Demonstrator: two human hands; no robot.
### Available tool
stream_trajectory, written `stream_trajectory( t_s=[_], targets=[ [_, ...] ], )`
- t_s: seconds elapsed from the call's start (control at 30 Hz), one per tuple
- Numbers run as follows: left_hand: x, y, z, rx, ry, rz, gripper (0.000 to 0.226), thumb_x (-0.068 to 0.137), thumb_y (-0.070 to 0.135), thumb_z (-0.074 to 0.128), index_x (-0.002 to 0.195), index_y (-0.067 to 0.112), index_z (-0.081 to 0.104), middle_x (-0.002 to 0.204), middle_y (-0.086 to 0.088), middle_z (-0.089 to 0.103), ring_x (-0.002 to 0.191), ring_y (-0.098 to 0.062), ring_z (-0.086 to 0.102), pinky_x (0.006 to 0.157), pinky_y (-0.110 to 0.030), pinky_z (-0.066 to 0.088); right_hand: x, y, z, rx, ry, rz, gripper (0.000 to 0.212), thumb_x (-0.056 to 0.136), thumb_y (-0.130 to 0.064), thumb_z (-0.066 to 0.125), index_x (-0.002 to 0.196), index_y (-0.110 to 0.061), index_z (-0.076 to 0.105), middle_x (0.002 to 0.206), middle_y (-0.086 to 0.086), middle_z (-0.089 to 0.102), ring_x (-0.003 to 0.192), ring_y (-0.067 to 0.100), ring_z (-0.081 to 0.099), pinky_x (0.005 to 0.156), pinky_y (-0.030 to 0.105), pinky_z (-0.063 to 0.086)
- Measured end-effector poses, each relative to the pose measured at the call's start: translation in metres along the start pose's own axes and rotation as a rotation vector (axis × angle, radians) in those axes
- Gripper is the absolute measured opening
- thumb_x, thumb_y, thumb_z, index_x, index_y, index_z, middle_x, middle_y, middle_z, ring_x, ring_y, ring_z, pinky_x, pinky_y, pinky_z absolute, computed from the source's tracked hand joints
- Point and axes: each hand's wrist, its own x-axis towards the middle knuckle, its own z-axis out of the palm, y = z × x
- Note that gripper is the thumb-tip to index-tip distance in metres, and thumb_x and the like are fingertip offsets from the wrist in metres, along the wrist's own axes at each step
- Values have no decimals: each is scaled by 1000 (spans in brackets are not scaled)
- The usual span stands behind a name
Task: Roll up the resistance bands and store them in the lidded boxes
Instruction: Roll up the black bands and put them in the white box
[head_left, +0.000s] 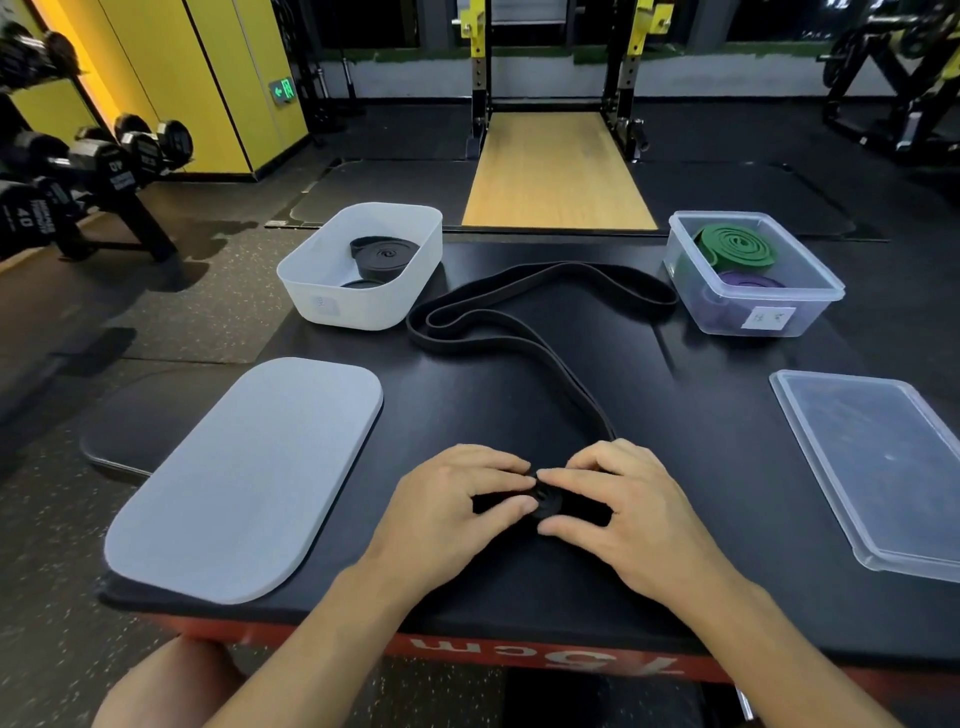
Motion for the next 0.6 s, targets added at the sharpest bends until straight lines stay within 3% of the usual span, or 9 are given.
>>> stream_trajectory(
  t_s=[0.07, 0.13, 0.27, 0.37, 0.47, 0.6],
  targets=[
    [4, -2, 0, -77, -9, -40, 29, 89, 56, 72, 112, 41, 80, 117, 33, 70, 130, 7, 52, 110, -31, 46, 1, 0, -1, -6, 29, 11, 55, 79, -74, 63, 122, -39, 67, 100, -28, 59, 103, -4, 54, 119, 26, 25],
    [6, -3, -1, -102, -28, -61, 23, 90, 48, 78, 111, 40, 81, 118, 33, 69, 135, 6, 47, 114, -34, 42, 2, 1, -1, -16, 36, 24, 52, 75, -73, 64, 115, -40, 62, 98, -29, 59, 104, -6, 55, 124, 24, 8],
    [-1, -4, -2, -30, -76, 21, 29, 94, 48, 71, 123, 41, 75, 129, 32, 66, 134, 9, 49, 114, -36, 42, 2, 4, 0, 5, 13, 25, 47, 79, -71, 61, 114, -40, 65, 104, -29, 62, 109, -7, 55, 126, 29, 6],
    [-2, 0, -5, -40, -124, 21, 32, 95, 39, 73, 125, 44, 64, 137, 36, 59, 132, 9, 51, 113, -35, 41, 2, 4, -1, 27, -16, -6, 39, 85, -55, 70, 120, -41, 63, 114, -30, 63, 117, -10, 51, 127, 32, 6],
    [0, 2, -6, -52, -141, 18, 41, 93, 37, 74, 129, 46, 58, 134, 36, 58, 128, 5, 54, 110, -33, 44, 1, 2, -6, 159, -83, 70, 39, 90, -34, 77, 117, -46, 52, 120, -31, 64, 134, -16, 35, 127, 28, 4],
    [1, 2, -8, -46, -103, 29, 43, 90, 41, 77, 131, 42, 64, 119, 28, 62, 120, -1, 55, 100, -24, 46, 0, 5, -5, 203, -125, 108, 43, 95, -34, 72, 113, -55, 39, 124, -46, 58, 141, -21, -1, 116, 10, 4]
  ],
)
